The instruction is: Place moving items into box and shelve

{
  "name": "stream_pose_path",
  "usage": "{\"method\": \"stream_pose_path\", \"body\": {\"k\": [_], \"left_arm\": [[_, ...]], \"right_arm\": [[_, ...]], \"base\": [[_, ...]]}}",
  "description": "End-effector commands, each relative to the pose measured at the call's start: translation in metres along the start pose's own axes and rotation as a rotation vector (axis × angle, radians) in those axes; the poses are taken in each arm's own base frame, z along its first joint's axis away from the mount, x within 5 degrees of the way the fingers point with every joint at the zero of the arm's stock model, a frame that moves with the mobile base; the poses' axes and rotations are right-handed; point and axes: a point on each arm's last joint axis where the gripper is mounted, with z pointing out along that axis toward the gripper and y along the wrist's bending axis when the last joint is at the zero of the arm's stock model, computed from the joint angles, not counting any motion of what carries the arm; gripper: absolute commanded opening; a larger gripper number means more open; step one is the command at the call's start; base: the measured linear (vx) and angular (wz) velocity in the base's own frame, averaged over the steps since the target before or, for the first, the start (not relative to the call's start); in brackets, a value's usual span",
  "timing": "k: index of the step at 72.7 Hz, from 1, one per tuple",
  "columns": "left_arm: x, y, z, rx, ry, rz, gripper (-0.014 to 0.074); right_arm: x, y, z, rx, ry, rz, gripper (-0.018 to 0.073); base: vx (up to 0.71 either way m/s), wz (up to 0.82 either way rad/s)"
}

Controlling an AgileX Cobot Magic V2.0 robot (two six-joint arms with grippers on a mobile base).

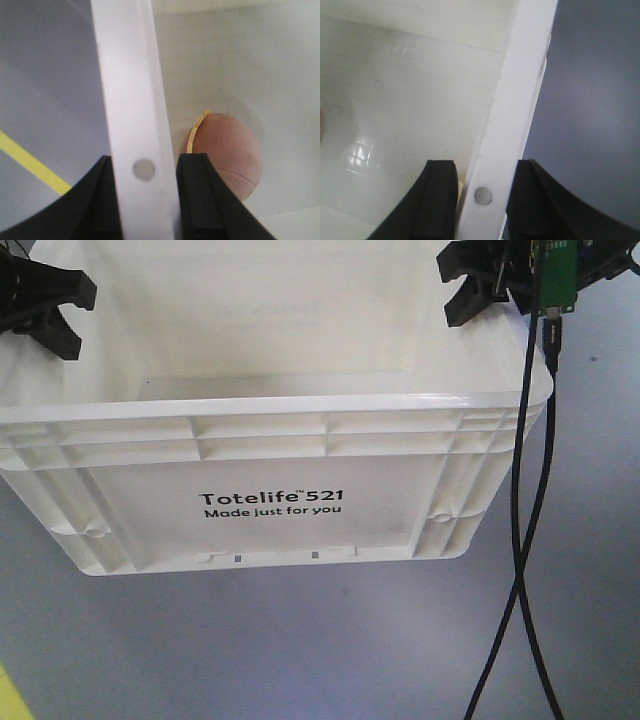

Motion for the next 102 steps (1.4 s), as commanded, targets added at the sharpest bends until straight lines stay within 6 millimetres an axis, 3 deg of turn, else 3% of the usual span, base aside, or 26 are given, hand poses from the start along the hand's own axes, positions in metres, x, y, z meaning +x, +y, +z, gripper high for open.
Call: {"method": "stream_pose_path", "body": {"k": [1, 55, 102], "left_arm": [[-0.0015, -0.0207, -0.0318, 0.174, -0.144, 0.003, -0.0004], [-0.0015, -0.0208, -0.0318, 0.175, -0.144, 0.003, -0.0004], [-0.0015, -0.0208, -0.0318, 0.175, -0.144, 0.003, -0.0004]], "right_arm": [[-0.0097, 0.0264, -0.0375, -0.157, -0.193, -0.015, -0.0004], [-0.0097, 0.0263, -0.0375, -0.156, -0.192, -0.016, -0.0004], [-0.0097, 0.0264, -0.0375, -0.157, -0.193, -0.015, -0.0004]], "base": [[0.35, -0.72], [0.3, -0.66], [0.3, -0.38]]}}
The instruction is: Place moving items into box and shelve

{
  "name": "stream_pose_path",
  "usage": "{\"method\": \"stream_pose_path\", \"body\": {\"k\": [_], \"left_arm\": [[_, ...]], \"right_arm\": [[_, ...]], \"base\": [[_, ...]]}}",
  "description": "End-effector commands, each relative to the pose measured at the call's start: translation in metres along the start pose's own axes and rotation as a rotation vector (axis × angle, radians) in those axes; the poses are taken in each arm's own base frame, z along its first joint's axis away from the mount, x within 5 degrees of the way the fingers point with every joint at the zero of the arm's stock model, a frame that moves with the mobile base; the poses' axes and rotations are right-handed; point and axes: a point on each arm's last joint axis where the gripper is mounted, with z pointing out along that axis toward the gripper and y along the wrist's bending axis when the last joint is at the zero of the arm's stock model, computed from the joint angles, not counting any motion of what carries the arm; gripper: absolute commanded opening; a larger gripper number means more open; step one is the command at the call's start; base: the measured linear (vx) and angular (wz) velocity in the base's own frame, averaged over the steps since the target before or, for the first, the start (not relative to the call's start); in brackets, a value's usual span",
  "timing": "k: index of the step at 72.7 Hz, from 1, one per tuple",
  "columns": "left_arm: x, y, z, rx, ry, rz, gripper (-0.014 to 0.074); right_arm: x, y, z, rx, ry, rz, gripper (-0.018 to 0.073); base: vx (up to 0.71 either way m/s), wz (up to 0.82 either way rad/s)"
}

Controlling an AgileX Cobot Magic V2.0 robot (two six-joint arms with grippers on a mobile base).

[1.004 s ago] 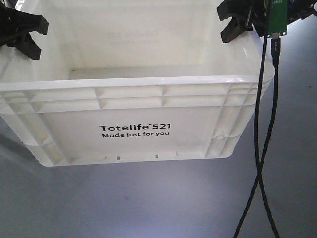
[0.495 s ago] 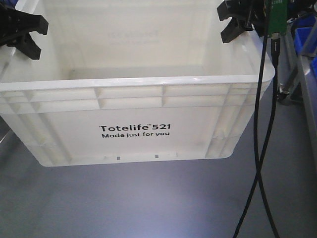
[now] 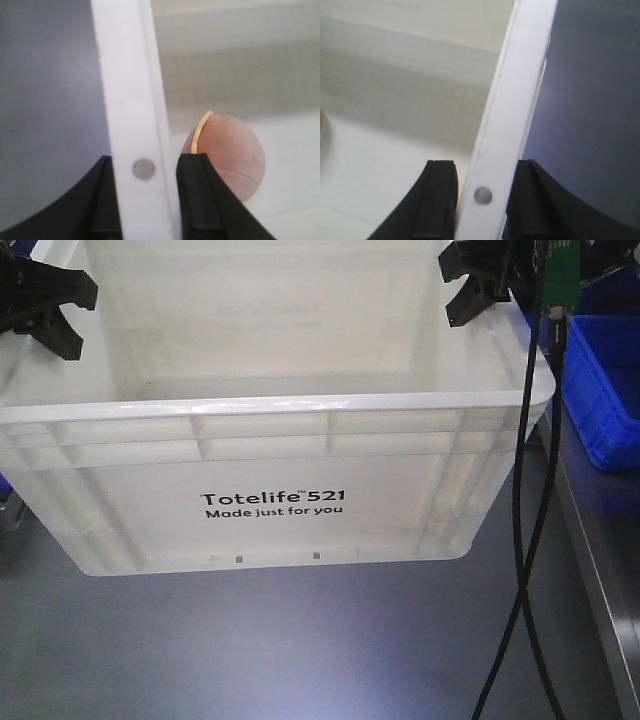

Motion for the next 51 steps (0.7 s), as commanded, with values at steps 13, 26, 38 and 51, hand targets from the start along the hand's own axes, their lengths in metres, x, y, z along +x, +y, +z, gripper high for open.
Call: {"method": "stream_pose_path", "body": {"k": [13, 26, 38, 51], "left_arm": [[-0.0015, -0.0206, -0.0317, 0.172, -0.144, 0.004, -0.0004], [-0.0015, -0.0206, -0.0317, 0.172, -0.144, 0.004, -0.0004], [-0.0015, -0.0206, -0.0317, 0.172, -0.144, 0.004, -0.0004], [-0.0015, -0.0206, -0.0317, 0.172, -0.144, 0.004, -0.0004]], "right_arm": [[-0.0098, 0.0266, -0.0375, -0.159, -0.194, -0.015, -0.0004], [-0.0098, 0.0266, -0.0375, -0.159, -0.194, -0.015, -0.0004], [-0.0098, 0.0266, -0.0375, -0.159, -0.194, -0.015, -0.0004], [-0.0098, 0.0264, -0.0375, -0.158, -0.193, -0.015, -0.0004]], "base": [[0.34, -0.22], [0.37, -0.13], [0.38, -0.06], [0.39, -0.05]]}}
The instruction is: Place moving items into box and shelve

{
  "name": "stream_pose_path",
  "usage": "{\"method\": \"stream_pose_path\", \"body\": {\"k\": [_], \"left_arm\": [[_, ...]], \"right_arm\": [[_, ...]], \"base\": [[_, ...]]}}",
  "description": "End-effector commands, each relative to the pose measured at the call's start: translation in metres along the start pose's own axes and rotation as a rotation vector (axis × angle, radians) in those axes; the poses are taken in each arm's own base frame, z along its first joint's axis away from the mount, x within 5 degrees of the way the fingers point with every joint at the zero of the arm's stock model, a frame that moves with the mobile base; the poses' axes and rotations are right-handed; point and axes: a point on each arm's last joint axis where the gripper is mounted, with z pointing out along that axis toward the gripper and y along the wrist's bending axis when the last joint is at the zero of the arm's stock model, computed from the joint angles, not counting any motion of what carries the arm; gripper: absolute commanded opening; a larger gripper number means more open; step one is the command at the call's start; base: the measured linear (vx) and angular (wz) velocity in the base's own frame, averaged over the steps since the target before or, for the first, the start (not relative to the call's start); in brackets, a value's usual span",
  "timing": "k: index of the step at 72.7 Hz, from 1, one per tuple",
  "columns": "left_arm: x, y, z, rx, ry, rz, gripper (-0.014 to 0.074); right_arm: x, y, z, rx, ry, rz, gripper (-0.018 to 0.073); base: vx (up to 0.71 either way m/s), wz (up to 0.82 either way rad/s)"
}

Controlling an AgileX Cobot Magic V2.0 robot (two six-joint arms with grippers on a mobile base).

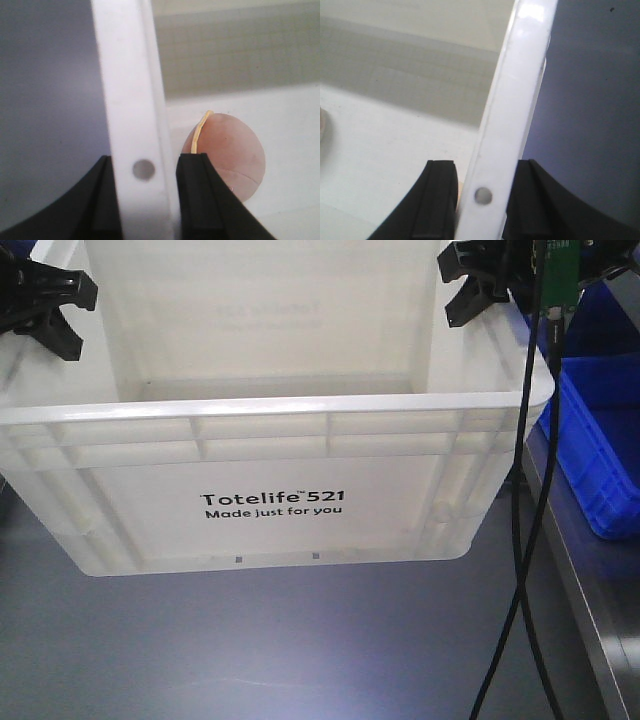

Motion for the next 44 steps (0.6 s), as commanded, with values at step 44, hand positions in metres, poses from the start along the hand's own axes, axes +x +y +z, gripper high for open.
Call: {"method": "stream_pose_path", "body": {"k": [44], "left_arm": [[-0.0015, -0.0207, -0.0317, 0.173, -0.144, 0.004, -0.0004]], "right_arm": [[-0.0098, 0.0265, -0.0375, -0.159, -0.194, -0.015, -0.0004]], "base": [[0.4, -0.11]]}}
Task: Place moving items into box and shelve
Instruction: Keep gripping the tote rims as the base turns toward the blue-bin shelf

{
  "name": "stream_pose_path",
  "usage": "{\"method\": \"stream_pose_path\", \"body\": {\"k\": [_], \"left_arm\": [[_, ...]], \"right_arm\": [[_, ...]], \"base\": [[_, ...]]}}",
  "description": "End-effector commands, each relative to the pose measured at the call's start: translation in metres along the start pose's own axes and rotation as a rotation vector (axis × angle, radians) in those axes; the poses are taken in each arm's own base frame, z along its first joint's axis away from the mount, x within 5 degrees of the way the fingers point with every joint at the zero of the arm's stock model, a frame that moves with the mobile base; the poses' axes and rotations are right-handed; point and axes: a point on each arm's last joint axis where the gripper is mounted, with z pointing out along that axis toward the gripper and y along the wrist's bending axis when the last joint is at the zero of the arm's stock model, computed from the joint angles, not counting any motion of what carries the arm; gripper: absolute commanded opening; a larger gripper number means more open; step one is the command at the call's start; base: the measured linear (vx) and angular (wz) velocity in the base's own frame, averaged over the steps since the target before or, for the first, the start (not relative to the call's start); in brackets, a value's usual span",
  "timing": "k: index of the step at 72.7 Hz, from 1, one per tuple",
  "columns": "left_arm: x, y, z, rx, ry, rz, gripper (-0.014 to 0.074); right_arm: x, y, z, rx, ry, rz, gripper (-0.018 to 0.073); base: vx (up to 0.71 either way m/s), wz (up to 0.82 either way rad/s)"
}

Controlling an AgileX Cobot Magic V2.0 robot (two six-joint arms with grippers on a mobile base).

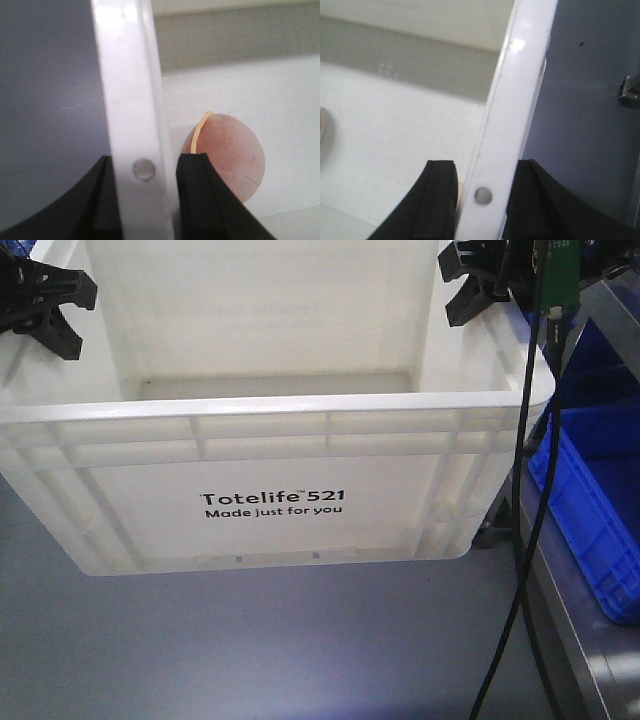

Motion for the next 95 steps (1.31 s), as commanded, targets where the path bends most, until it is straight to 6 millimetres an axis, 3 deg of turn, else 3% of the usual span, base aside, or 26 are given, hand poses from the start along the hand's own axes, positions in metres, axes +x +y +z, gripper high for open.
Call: {"method": "stream_pose_path", "body": {"k": [1, 95], "left_arm": [[-0.0015, -0.0207, -0.0317, 0.173, -0.144, 0.004, -0.0004], [-0.0015, -0.0207, -0.0317, 0.173, -0.144, 0.004, -0.0004]], "right_arm": [[-0.0098, 0.0265, -0.0375, -0.159, -0.194, -0.015, -0.0004], [-0.0098, 0.0264, -0.0375, -0.157, -0.194, -0.015, -0.0004]], "base": [[0.42, -0.15], [0.44, -0.01]]}}
